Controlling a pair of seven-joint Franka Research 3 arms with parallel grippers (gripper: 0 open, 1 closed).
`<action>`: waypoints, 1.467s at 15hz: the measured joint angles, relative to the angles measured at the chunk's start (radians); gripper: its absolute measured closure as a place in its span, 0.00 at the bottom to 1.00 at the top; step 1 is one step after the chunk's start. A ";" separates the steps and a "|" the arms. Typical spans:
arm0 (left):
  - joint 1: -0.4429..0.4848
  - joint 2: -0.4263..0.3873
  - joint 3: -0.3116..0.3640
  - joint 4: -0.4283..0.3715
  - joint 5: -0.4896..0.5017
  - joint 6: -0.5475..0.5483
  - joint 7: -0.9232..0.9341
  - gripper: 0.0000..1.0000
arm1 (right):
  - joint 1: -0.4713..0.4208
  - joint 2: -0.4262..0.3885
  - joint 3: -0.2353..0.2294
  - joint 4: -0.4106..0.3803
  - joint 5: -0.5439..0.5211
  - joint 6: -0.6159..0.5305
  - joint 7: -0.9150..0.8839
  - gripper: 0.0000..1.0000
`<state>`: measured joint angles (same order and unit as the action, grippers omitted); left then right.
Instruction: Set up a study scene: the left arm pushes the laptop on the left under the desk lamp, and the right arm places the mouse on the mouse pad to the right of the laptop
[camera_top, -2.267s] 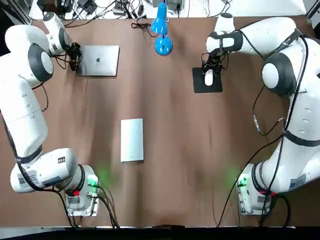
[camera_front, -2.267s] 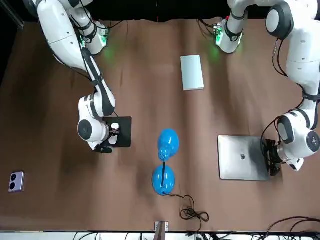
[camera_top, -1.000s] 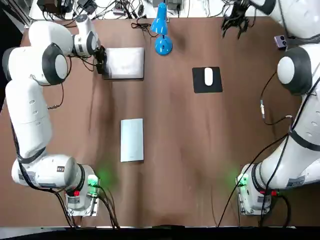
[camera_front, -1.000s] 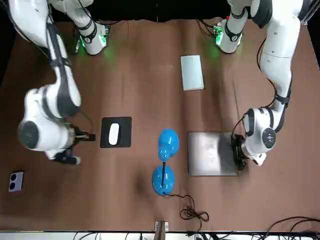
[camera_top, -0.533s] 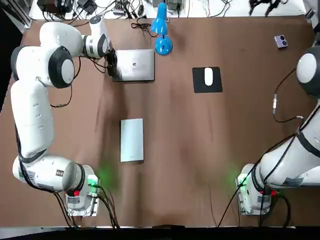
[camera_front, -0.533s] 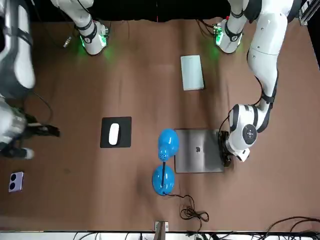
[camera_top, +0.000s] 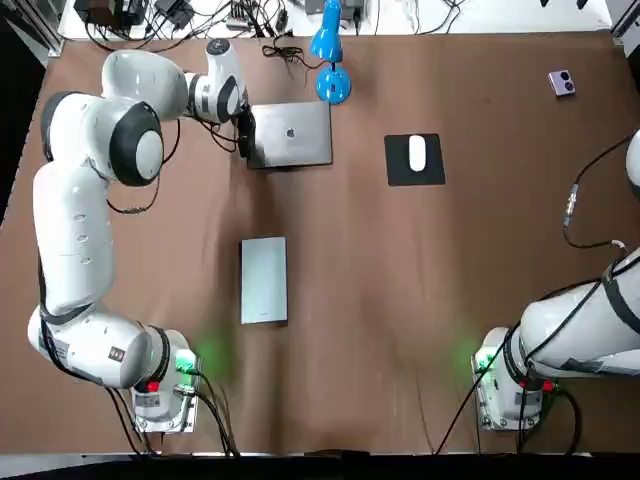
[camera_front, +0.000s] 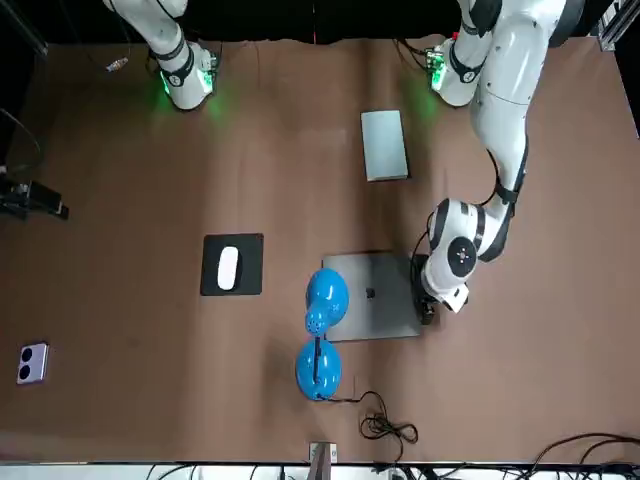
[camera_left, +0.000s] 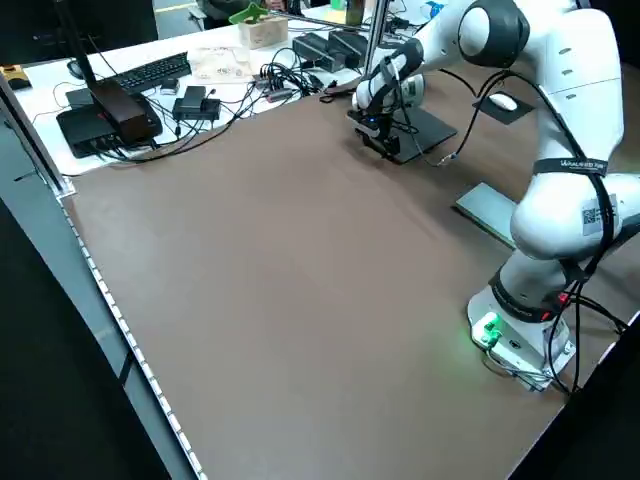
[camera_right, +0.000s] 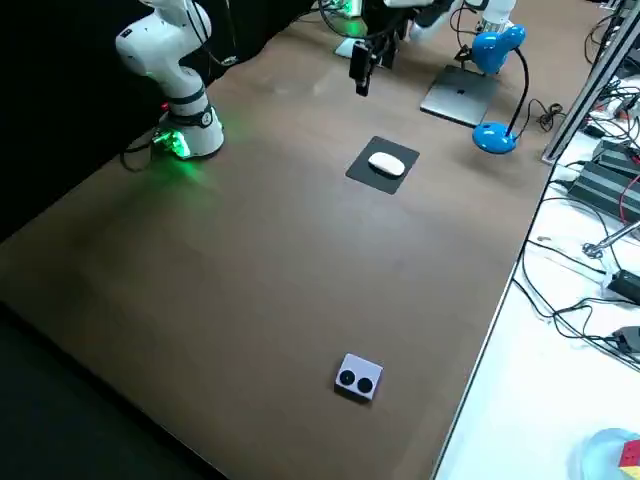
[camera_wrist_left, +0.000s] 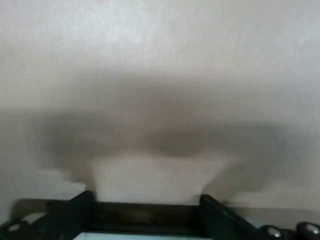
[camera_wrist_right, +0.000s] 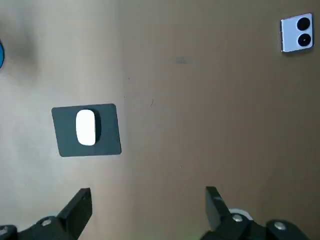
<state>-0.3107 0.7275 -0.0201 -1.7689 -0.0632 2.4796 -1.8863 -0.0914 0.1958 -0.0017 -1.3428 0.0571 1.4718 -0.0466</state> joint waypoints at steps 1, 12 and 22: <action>-0.008 0.000 0.000 0.000 -0.001 0.001 -0.007 0.00 | 0.000 -0.012 0.000 -0.006 0.000 -0.005 0.000 0.00; -0.116 0.003 -0.002 0.025 -0.054 0.022 -0.045 0.00 | 0.053 -0.159 -0.060 -0.135 -0.001 0.001 0.000 0.00; -0.179 0.051 -0.001 0.080 -0.054 0.038 -0.041 0.00 | 0.064 -0.160 -0.065 -0.146 -0.023 0.018 0.000 0.00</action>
<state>-0.4898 0.7788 -0.0211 -1.6891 -0.1171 2.5178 -1.9269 -0.0279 0.0357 -0.0670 -1.4893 0.0337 1.4900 -0.0467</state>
